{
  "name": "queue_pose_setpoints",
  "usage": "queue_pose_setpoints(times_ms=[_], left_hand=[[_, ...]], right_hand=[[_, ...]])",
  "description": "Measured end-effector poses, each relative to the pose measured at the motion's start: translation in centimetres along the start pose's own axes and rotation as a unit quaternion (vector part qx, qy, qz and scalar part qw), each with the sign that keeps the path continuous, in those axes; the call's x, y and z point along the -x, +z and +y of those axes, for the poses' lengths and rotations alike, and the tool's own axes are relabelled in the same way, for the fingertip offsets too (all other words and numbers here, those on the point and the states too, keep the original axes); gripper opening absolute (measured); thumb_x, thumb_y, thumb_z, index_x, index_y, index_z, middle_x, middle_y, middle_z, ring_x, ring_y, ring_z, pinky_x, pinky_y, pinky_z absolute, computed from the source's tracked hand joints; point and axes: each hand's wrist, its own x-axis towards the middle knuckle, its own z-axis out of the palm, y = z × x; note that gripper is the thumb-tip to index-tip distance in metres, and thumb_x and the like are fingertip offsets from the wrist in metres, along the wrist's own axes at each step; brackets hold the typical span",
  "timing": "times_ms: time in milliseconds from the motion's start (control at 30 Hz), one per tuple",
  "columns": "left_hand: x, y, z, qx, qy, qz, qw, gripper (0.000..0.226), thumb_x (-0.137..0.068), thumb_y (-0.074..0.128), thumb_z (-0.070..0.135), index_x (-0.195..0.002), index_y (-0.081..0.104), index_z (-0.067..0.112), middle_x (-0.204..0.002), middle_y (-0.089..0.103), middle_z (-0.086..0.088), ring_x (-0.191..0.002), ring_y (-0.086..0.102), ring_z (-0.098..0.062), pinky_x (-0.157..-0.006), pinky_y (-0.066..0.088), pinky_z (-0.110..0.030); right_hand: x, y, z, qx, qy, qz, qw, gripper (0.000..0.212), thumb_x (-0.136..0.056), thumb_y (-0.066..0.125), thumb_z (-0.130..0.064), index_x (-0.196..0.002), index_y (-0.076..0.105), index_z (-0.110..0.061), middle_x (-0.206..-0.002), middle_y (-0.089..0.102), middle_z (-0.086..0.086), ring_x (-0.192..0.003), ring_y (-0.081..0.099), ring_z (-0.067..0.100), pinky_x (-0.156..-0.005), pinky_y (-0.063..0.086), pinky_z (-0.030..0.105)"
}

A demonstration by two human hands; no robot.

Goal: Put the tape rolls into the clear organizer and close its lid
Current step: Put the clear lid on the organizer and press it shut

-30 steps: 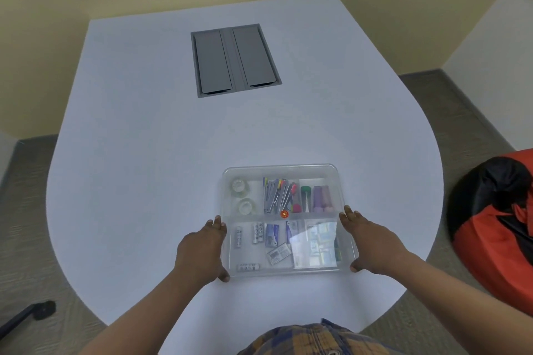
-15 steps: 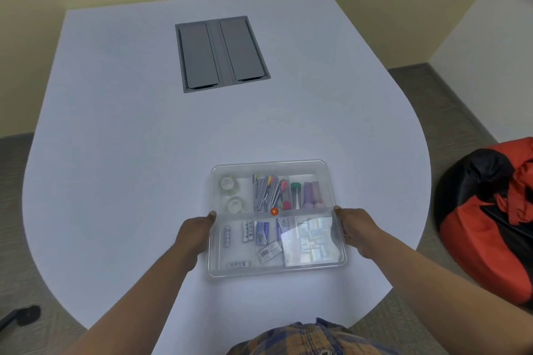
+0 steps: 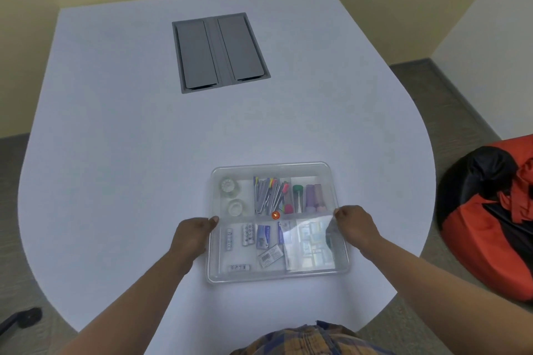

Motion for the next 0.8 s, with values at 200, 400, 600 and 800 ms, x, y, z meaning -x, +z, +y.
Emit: queue_pose_setpoints(times_ms=[200, 400, 600, 800], left_hand=[[-0.4, 0.0, 2.4, -0.241, 0.197, 0.058, 0.949, 0.108, -0.067, 0.076, 0.060, -0.149, 0.023, 0.015, -0.158, 0.025, -0.004, -0.145, 0.022, -0.018, -0.113, 0.029, -0.042], [-1.8, 2.0, 3.7, -0.329, 0.239, -0.049, 0.912, 0.157, -0.042, 0.081, 0.071, -0.149, -0.016, 0.010, -0.160, -0.021, -0.010, -0.147, -0.018, -0.022, -0.121, 0.000, -0.039], [-2.2, 2.8, 2.4, -0.399, 0.266, -0.038, 0.877, 0.163, -0.035, 0.058, 0.092, -0.143, -0.026, 0.003, -0.149, -0.039, -0.011, -0.139, -0.035, -0.027, -0.117, -0.013, -0.038], [-2.5, 2.6, 3.0, -0.396, 0.250, -0.044, 0.882, 0.167, -0.029, 0.054, 0.097, -0.144, -0.027, 0.007, -0.150, -0.040, -0.006, -0.139, -0.036, -0.021, -0.117, -0.009, -0.035]], right_hand=[[-0.7, 0.7, -1.4, 0.115, -0.163, 0.080, 0.977, 0.059, -0.086, 0.064, -0.038, -0.135, 0.045, -0.011, -0.135, 0.056, 0.010, -0.119, 0.055, 0.029, -0.097, 0.046, 0.040], [-2.7, 1.0, -2.5, 0.214, -0.281, 0.054, 0.934, 0.090, -0.085, 0.063, -0.051, -0.152, 0.019, -0.010, -0.161, 0.018, 0.008, -0.149, 0.013, 0.021, -0.118, 0.015, 0.034], [-3.0, 2.6, -1.5, 0.296, -0.294, 0.033, 0.908, 0.099, -0.090, 0.034, -0.068, -0.150, -0.004, 0.000, -0.160, -0.007, 0.017, -0.144, -0.019, 0.022, -0.118, -0.008, 0.032], [-3.7, 1.8, -1.8, 0.320, -0.298, 0.002, 0.899, 0.101, -0.088, 0.025, -0.073, -0.149, -0.008, 0.000, -0.160, -0.014, 0.016, -0.142, -0.025, 0.020, -0.116, -0.013, 0.031]])
